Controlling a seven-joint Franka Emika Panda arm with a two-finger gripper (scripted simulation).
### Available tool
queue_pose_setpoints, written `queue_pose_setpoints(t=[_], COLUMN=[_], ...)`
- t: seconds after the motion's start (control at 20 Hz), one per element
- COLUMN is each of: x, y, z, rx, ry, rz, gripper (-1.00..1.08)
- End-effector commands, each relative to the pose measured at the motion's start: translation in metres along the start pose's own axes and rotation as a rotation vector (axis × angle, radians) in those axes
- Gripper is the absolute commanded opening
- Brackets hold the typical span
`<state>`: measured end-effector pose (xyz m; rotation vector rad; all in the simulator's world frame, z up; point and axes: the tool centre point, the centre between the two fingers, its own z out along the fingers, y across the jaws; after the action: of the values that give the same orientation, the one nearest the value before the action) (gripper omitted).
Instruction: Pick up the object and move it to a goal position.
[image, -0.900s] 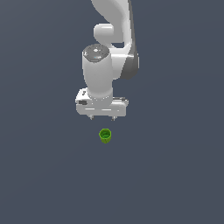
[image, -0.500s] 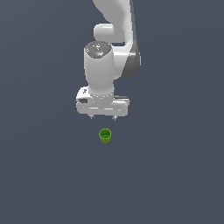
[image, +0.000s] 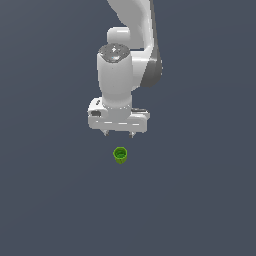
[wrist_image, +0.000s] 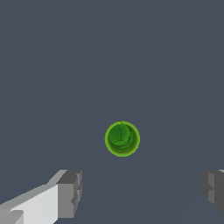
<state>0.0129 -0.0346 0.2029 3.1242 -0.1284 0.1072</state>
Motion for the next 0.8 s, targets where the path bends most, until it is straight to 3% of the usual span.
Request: queue_pose_setpoints(t=[0.0, 0.75], x=[0.0, 0.0], y=[0.0, -0.001], z=[0.001, 0.021], rx=[0.0, 0.009], ry=[-0.001, -0.018], rz=[0.013, 0.28], gripper=[1.0, 1.0])
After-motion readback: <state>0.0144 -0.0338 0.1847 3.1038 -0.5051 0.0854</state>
